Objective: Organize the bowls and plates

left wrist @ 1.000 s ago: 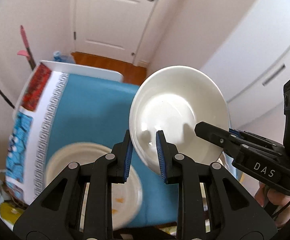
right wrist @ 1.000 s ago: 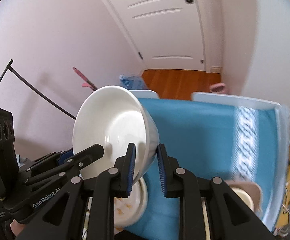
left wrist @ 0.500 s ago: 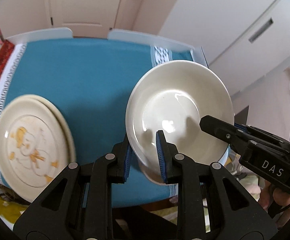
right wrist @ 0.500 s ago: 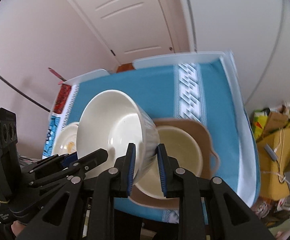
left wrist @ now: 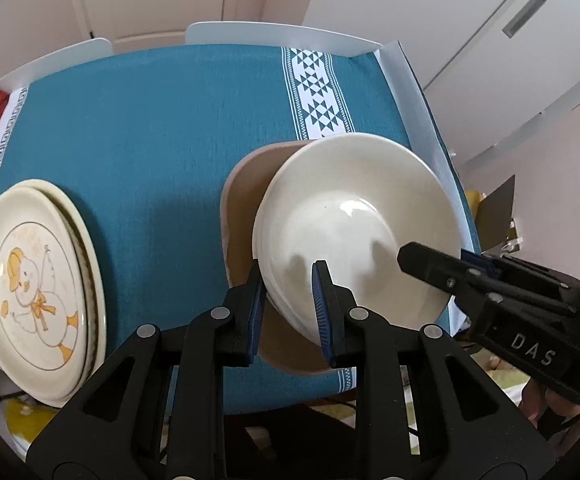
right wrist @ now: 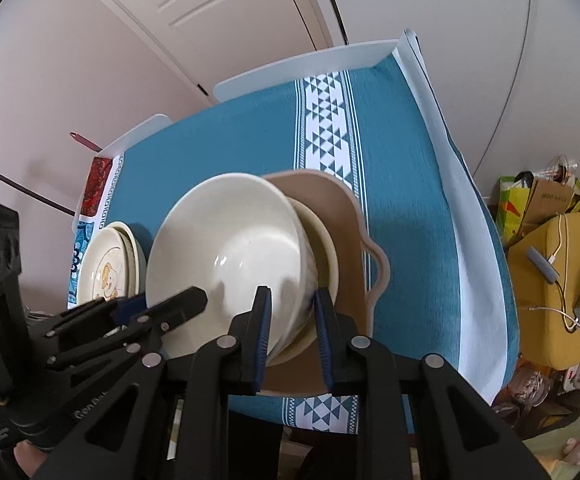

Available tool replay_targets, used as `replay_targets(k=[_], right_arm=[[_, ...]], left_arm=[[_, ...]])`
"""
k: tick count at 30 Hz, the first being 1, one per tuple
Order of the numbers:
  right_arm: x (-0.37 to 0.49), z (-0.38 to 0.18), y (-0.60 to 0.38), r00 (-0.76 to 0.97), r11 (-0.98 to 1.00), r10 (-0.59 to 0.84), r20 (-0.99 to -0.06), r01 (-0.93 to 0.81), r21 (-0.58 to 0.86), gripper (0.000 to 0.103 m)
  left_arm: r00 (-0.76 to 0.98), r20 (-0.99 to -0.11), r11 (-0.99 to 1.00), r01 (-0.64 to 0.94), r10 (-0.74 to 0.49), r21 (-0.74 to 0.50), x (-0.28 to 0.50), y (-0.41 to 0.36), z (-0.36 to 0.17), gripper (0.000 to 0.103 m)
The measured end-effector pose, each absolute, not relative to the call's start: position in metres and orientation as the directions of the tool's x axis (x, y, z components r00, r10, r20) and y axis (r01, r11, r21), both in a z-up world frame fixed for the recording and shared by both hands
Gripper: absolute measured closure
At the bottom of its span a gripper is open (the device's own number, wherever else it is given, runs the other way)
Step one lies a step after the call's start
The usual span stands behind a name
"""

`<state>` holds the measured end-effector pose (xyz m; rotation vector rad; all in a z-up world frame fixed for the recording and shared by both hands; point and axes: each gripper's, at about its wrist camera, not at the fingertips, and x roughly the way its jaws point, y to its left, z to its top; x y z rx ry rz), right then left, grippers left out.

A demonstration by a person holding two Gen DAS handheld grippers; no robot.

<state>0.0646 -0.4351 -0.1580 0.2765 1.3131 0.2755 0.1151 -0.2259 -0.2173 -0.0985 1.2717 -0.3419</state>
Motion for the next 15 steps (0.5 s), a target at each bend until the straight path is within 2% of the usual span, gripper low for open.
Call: replay_targets(k=[15], right_arm=[[0.067,-0.16,-0.435,0.22,0.941,0.338,-0.915,-0.084,0.327,0.083]], left_arm=[[0.281,-0.939,0.962,0.237,-0.2,-0.134,0.116,-0.239,-0.218,0.083]])
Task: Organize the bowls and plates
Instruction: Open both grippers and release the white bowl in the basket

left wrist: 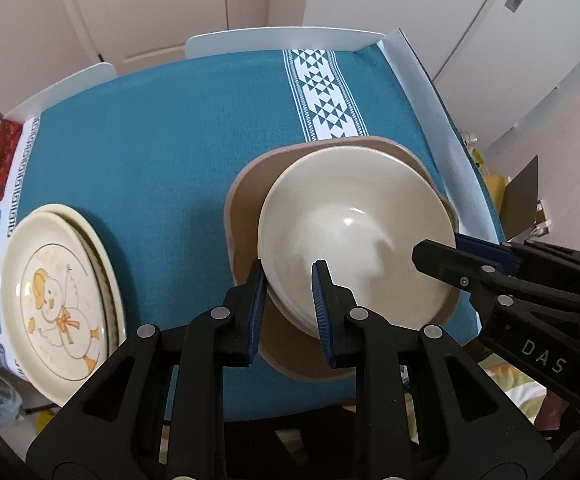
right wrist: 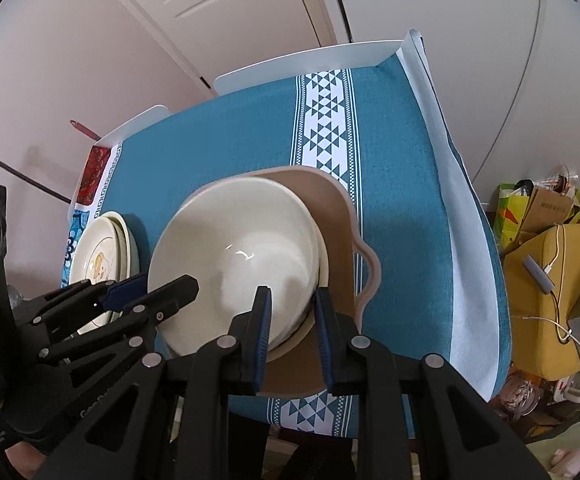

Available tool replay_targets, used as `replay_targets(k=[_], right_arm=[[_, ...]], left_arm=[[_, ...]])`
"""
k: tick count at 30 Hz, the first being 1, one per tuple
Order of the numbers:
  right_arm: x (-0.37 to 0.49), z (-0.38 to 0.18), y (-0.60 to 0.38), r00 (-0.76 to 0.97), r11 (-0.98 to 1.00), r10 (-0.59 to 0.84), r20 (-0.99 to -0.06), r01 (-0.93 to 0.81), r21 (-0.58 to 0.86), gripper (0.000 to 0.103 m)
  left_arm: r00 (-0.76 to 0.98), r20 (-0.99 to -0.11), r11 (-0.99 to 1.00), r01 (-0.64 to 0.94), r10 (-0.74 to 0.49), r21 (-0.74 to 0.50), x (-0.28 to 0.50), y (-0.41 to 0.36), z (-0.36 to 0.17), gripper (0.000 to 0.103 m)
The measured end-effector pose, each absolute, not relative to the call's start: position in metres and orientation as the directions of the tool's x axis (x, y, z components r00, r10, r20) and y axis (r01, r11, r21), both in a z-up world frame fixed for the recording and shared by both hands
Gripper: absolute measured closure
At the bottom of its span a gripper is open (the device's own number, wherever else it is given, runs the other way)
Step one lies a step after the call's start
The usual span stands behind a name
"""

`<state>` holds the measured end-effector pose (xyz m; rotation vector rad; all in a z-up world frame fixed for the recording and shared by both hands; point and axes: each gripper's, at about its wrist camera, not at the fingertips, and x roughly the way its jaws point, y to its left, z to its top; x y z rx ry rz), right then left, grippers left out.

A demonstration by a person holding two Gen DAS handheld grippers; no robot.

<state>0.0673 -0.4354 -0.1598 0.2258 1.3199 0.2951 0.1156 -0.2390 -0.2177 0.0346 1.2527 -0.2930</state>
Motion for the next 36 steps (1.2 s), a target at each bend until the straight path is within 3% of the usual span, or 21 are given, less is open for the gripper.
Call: replay_targets(k=[14,16,17,18,19,20,21,23,25,29,33,36], right_arm=[[0.064,-0.149,-0.438,0.24,0.944,0.331,-0.913,-0.087,0.319,0.083],[0.062,-0.139,-0.439,0.257,0.935,0.354,-0.899,-0.094,0.342,0.083],[0.061,-0.133,-0.44,0.268,0.93,0.367,-0.891,-0.099,0.354,0.083],[0.059,-0.125,-0.441,0.287,0.927,0.376,-0.881,-0.108,0.36,0.083],[0.058,-0.117,-0.442,0.305,0.925,0.38,-0.873,-0.118,0.361,0.079],[0.056,-0.11,-0.443,0.321,0.923,0.384,-0.866,-0.128,0.362,0.066],[0.055,-0.101,-0.444,0.347,0.921,0.389,-0.854,-0.14,0.363,0.057],[0.051,-0.085,-0.446,0.396,0.922,0.387,-0.833,-0.151,0.357,0.017],[0.048,-0.07,-0.45,0.45,0.927,0.375,-0.81,-0.159,0.341,0.004],[0.043,-0.053,-0.458,0.506,0.941,0.338,-0.793,-0.179,0.286,0.002],[0.045,-0.063,-0.462,0.426,0.969,0.231,-0.875,-0.18,0.169,0.002],[0.05,-0.082,-0.466,0.355,0.983,0.149,-0.923,-0.159,0.097,0.002]], left_arm=[[0.354,-0.905,0.96,0.227,-0.237,-0.163,0.107,-0.224,-0.191,0.082],[0.395,-0.888,0.962,0.221,-0.236,-0.157,0.103,-0.218,-0.177,0.077],[0.419,-0.879,0.965,0.219,-0.228,-0.147,0.1,-0.214,-0.169,0.064],[0.438,-0.871,0.966,0.216,-0.223,-0.139,0.098,-0.211,-0.164,0.038],[0.475,-0.853,0.97,0.208,-0.215,-0.129,0.094,-0.206,-0.155,0.024],[0.504,-0.837,0.971,0.204,-0.215,-0.126,0.09,-0.202,-0.148,0.007],[0.538,-0.815,0.972,0.201,-0.217,-0.125,0.086,-0.197,-0.14,0.002],[0.564,-0.798,0.973,0.203,-0.211,-0.114,0.082,-0.189,-0.13,0.001],[0.565,-0.804,0.975,0.206,-0.187,-0.083,0.081,-0.18,-0.122,0.001],[0.501,-0.843,0.967,0.243,-0.197,-0.081,0.083,-0.166,-0.12,0.001],[0.446,-0.885,0.961,0.278,-0.136,-0.008,0.088,-0.162,-0.135,0.001],[0.367,-0.916,0.95,0.308,-0.163,-0.045,0.096,-0.166,-0.155,0.001]])
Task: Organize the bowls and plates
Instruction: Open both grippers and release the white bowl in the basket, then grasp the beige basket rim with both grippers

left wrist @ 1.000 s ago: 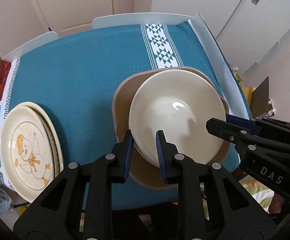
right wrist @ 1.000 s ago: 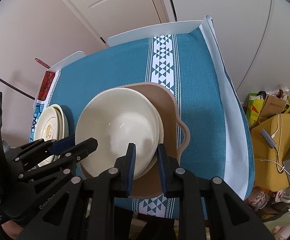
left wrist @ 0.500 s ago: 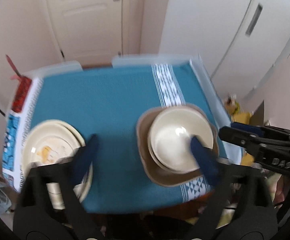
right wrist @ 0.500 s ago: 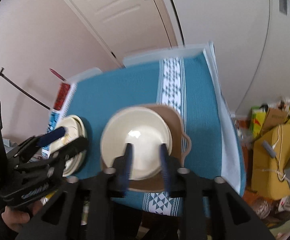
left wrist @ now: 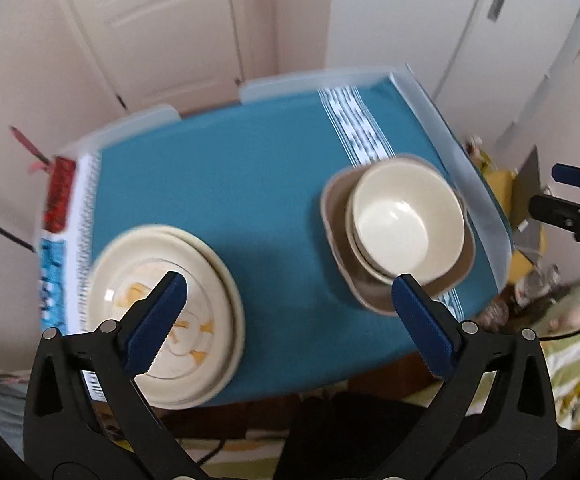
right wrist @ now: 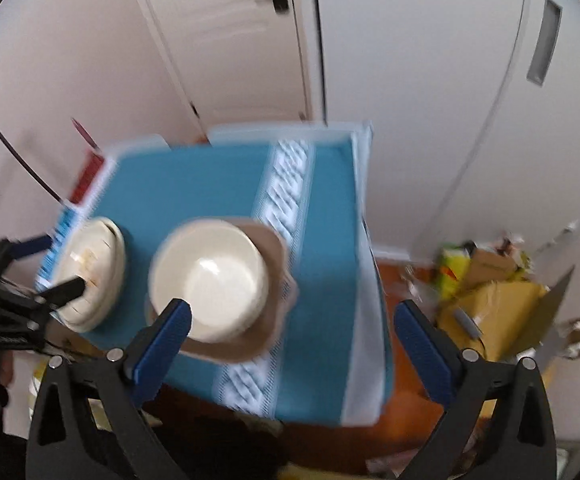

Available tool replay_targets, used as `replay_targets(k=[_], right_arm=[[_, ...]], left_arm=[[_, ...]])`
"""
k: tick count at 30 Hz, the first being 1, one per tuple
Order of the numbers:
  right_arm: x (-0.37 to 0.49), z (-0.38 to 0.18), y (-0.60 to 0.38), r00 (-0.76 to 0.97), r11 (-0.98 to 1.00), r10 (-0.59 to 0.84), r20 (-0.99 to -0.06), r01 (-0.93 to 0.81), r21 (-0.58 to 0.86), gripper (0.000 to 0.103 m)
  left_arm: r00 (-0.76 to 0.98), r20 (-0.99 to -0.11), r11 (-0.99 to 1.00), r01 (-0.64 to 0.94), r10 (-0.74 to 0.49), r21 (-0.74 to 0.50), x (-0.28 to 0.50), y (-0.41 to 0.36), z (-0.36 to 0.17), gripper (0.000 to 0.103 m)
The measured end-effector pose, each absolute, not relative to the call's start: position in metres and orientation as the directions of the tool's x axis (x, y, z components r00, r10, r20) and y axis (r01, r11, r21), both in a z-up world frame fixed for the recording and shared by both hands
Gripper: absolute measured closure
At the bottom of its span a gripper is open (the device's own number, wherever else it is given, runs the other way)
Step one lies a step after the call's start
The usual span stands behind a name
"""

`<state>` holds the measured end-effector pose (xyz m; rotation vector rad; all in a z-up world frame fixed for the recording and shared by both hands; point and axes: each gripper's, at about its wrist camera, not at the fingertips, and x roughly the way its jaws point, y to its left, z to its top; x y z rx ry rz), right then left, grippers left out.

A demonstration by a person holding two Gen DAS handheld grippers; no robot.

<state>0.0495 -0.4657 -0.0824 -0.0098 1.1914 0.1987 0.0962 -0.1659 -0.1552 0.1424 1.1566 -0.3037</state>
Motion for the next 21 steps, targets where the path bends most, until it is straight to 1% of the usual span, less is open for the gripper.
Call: replay_targets(k=[2,4,9,12,13,16,18,19,20,21], right_arm=[[0.053,-0.096,-0.466,0.319,0.989,0.064,-0.945,-0.145,0.018,0.002],[0.058,-0.111,-0.464,0.279,0.985,0.028,-0.96,-0.171,-0.021,0.002],[0.068,-0.146,-0.459,0.148,0.977,0.027,-0.989,-0.213,-0.005,0.003],[0.071,-0.161,-0.452,0.094,0.971,0.036,-0.995,-0.239,0.012,0.008],[0.072,-0.164,-0.451,0.081,0.969,0.033,-0.996,-0.248,0.012,0.012],[0.076,-0.176,-0.446,0.033,0.962,0.031,-0.999,-0.273,0.021,0.02],[0.079,-0.183,-0.444,0.002,0.955,0.027,-1.0,-0.294,0.025,0.024],[0.079,-0.187,-0.442,-0.013,0.95,0.027,-1.0,-0.31,0.029,0.028],[0.08,-0.19,-0.442,-0.023,0.946,0.039,-0.999,-0.32,0.045,0.031],[0.081,-0.193,-0.441,-0.035,0.943,0.05,-0.998,-0.327,0.059,0.033]], left_arm=[[0.308,-0.936,0.945,0.319,-0.172,-0.068,0.102,-0.172,-0.172,0.001],[0.264,-0.95,0.938,0.338,-0.169,-0.073,0.106,-0.179,-0.188,0.001],[0.185,-0.972,0.924,0.376,-0.144,-0.066,0.112,-0.193,-0.216,0.001],[0.149,-0.978,0.92,0.383,-0.15,-0.082,0.116,-0.2,-0.227,0.002],[0.139,-0.978,0.918,0.385,-0.154,-0.09,0.117,-0.202,-0.229,0.002],[0.103,-0.982,0.913,0.394,-0.16,-0.108,0.12,-0.209,-0.239,0.012],[0.077,-0.985,0.909,0.402,-0.154,-0.11,0.122,-0.212,-0.245,0.021],[0.067,-0.985,0.908,0.401,-0.16,-0.12,0.122,-0.213,-0.249,0.031],[0.058,-0.984,0.908,0.398,-0.169,-0.132,0.122,-0.213,-0.252,0.035],[0.051,-0.983,0.908,0.394,-0.176,-0.142,0.124,-0.213,-0.254,0.036]])
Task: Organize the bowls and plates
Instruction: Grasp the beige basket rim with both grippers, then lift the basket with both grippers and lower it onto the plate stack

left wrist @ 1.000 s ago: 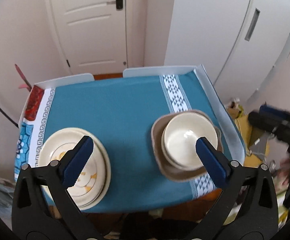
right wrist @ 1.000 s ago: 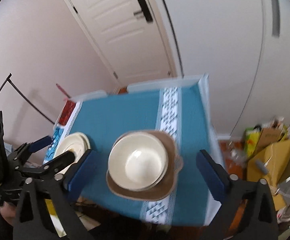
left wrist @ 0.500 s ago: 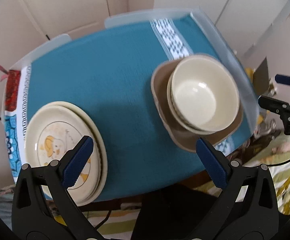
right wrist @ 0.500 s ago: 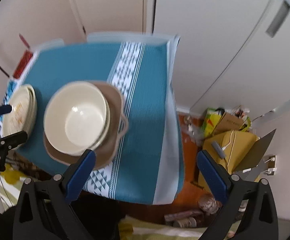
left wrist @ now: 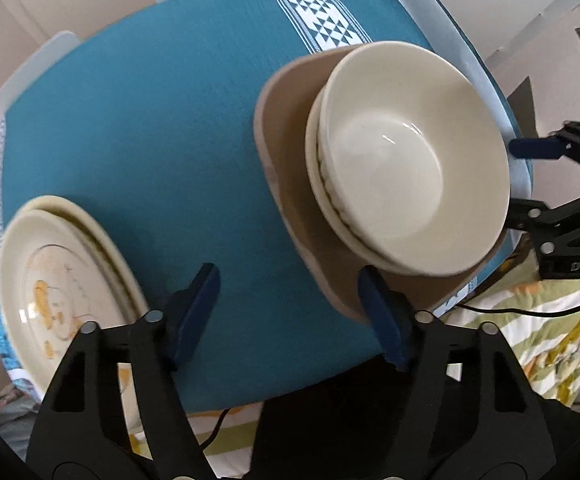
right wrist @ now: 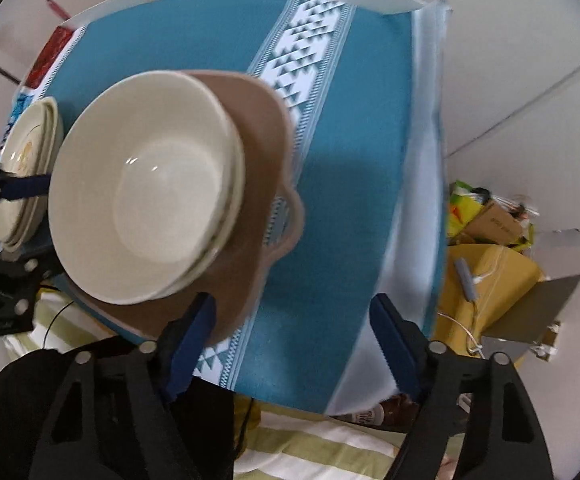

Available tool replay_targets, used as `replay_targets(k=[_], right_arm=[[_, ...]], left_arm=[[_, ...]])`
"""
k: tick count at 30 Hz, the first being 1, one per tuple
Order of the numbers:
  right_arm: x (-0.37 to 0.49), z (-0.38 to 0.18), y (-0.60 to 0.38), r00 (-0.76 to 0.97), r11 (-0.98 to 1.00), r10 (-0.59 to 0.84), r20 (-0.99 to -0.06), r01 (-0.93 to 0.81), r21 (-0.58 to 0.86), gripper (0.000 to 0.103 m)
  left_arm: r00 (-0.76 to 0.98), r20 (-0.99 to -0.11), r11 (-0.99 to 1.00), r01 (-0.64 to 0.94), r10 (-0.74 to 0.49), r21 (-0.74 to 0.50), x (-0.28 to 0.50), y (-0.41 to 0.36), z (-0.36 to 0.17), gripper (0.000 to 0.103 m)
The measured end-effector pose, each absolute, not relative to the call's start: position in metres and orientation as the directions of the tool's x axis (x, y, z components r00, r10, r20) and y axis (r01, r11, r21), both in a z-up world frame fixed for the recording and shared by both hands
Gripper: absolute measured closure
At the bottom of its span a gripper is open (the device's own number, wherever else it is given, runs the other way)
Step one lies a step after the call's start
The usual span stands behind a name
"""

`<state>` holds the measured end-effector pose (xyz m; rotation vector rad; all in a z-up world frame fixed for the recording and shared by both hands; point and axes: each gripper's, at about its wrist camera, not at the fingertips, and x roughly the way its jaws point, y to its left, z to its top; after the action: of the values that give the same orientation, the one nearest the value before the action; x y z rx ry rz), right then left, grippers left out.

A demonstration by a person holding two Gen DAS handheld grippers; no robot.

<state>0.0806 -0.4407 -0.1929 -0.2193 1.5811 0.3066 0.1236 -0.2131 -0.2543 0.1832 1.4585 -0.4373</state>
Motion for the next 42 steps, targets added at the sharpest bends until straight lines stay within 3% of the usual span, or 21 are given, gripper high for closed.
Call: replay_targets(k=[4,9,11,14,29,42], right_arm=[[0.084,-0.207,-0.436,-0.06,0.93,0.072,-0.996,-0.356,0.089,0.048],[0.078,-0.215,-0.43,-0.051,0.909,0.15,-0.987,-0.385,0.158,0.063],[0.073,-0.217,-0.427,-0.044,0.899,0.18,-0.983,-0.399,0.182,0.075],[0.067,-0.219,-0.425,-0.032,0.886,0.21,-0.977,-0.416,0.204,0.081],[0.061,-0.209,-0.436,0.086,0.882,0.258,-0.962,-0.428,0.198,0.082],[0.062,-0.178,-0.42,0.156,0.856,0.29,-0.944,-0.483,0.183,0.082]], left_arm=[[0.043,-0.982,0.904,0.4,-0.182,-0.15,0.126,-0.22,-0.268,0.041],[0.027,-0.968,0.896,0.385,-0.249,-0.22,0.124,-0.225,-0.279,0.07],[0.038,-0.969,0.894,0.395,-0.246,-0.211,0.122,-0.23,-0.281,0.078],[0.05,-0.966,0.886,0.414,-0.253,-0.211,0.118,-0.237,-0.284,0.087],[0.134,-0.953,0.892,0.406,-0.272,-0.197,0.098,-0.237,-0.28,0.088],[0.246,-0.939,0.92,0.366,-0.242,-0.142,0.077,-0.205,-0.234,0.088]])
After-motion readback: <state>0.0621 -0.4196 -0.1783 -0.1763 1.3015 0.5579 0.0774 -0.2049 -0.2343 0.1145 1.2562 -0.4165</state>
